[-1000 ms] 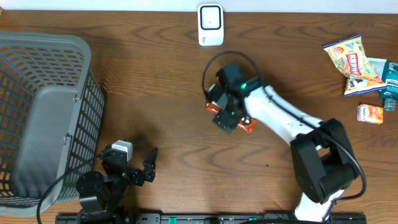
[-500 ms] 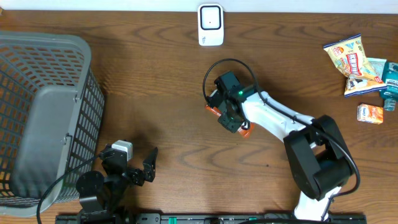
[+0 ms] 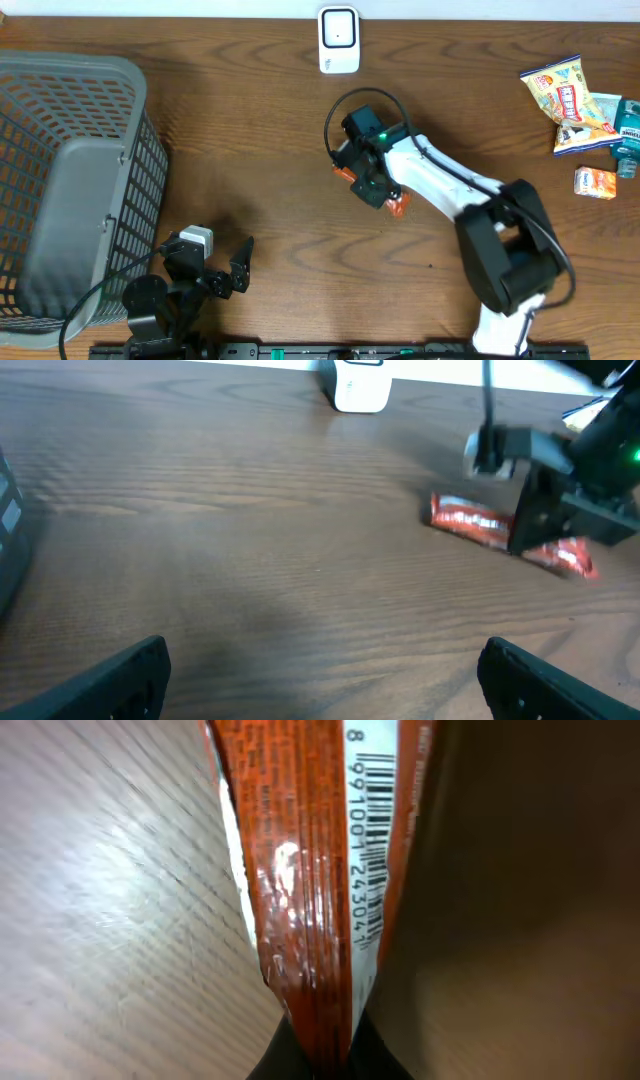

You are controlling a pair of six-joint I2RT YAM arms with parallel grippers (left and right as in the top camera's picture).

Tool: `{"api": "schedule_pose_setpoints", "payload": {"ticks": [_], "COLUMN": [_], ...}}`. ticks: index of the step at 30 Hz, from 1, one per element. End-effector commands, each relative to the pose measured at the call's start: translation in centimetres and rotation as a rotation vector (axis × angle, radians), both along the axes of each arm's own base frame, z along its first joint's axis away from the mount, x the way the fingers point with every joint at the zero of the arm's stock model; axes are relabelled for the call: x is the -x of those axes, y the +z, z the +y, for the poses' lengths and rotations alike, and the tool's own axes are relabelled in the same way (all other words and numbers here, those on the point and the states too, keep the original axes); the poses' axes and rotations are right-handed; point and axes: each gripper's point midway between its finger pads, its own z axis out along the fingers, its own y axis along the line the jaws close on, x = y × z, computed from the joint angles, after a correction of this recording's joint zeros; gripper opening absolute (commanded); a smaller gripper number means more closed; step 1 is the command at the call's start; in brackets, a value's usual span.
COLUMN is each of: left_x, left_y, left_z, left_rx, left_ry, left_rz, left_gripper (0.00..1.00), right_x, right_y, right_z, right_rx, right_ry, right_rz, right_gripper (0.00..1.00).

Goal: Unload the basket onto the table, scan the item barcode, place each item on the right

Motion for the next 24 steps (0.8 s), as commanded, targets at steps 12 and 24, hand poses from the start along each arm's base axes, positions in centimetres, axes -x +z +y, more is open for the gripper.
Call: {"api": "schedule_pose_setpoints", "payload": {"ticks": [12, 24], "left_x": [0.0, 0.0], "left_y": [0.3, 0.3], "left_z": [-0.1, -0.1], "left_rx": [-0.008, -0.008], "left_ry": [-0.005, -0.005], "left_rz": [-0.014, -0.014], "left_gripper": [0.98, 0.98], "right_x": [5.6, 11.0], "right_y": [19.4, 24.4], "right_z": [3.2, 4.3], "right_rx": [-0.308, -0.486], "right_ry": [0.627, 0.905], "right_rz": [-0.325, -0.409], "right_gripper": [0.01, 0.01]}}
